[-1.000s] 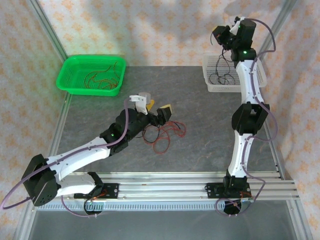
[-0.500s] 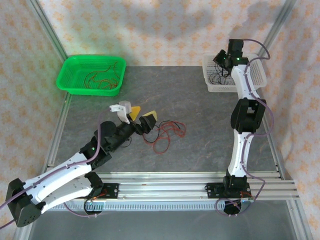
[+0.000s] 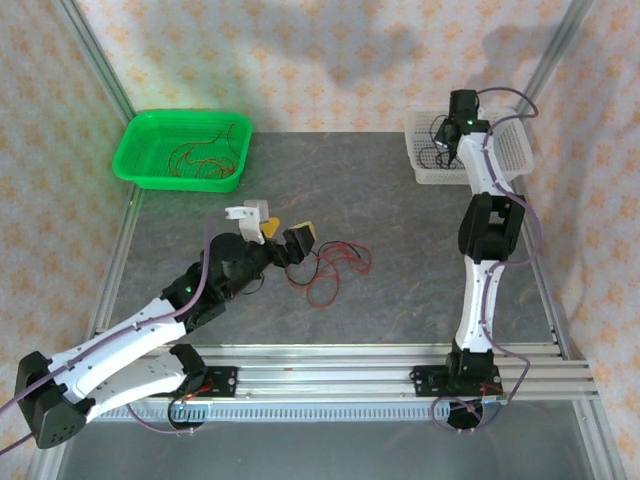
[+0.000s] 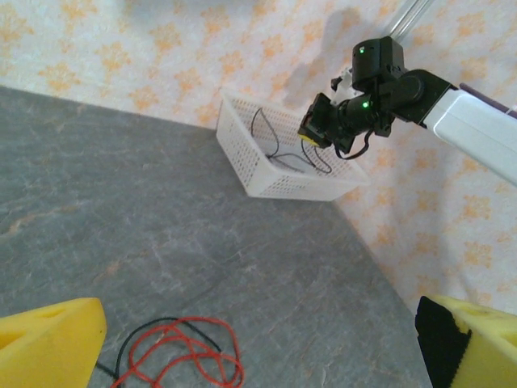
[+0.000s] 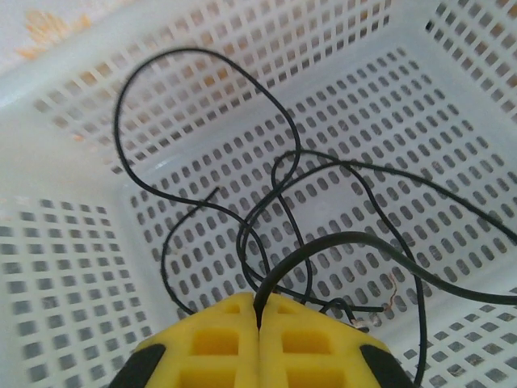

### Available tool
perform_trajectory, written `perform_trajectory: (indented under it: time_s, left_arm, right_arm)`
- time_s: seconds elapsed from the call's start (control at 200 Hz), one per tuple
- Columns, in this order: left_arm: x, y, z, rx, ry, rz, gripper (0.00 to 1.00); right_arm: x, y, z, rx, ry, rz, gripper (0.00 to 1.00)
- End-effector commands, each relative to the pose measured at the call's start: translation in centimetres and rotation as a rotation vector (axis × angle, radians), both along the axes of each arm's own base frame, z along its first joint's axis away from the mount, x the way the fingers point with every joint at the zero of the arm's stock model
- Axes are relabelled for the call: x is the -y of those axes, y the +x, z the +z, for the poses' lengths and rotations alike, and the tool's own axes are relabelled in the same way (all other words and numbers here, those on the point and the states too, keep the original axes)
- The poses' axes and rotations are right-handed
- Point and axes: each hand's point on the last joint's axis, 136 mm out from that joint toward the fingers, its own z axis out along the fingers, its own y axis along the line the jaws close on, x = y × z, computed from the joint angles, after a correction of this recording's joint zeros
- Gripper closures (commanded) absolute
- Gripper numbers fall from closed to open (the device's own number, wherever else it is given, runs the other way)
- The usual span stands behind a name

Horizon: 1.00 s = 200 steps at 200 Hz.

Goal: Untangle the cables

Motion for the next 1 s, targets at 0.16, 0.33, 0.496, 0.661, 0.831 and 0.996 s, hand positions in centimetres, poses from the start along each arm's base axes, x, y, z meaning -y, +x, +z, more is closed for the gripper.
perform_trajectory:
  time_s: [0.16, 0.33, 0.496, 0.661, 0.831, 0.996]
  left_arm:
    - [0.0, 0.5, -1.4, -0.096, 0.024, 0.025, 0.01]
    - [0.2, 0.6, -2.1, -0.143, 0.025, 0.031, 0.01]
    - [0.3, 0.9, -2.7, -0.178, 0.058, 0.044, 0.01]
    - [0.2, 1.1, -3.4, -0.199, 0.077, 0.052, 0.01]
    - [-0.1, 1.1, -4.2, -0.215, 0.091, 0.068, 0.02]
    - [-0.2, 1.3, -5.1, -0.243, 0.119, 0.083, 0.02]
  right_arm:
    - [-0.1, 1.2, -3.5, -0.063, 0.015, 0.005, 0.90]
    - [-0.8, 1.0, -4.3, -0.079, 0.057, 0.022, 0.74]
    - [-1.2, 0.9, -0.8, -0.027, 0.071, 0.031, 0.50]
    - [-1.1, -0.3, 3.1, 0.007, 0.063, 0.029, 0.32]
    - [-0.7, -2.3, 7.1, 0.028, 0.031, 0.026, 0.24]
    - [-0.7, -4.8, 11.0, 0.054, 0.014, 0.022, 0.24]
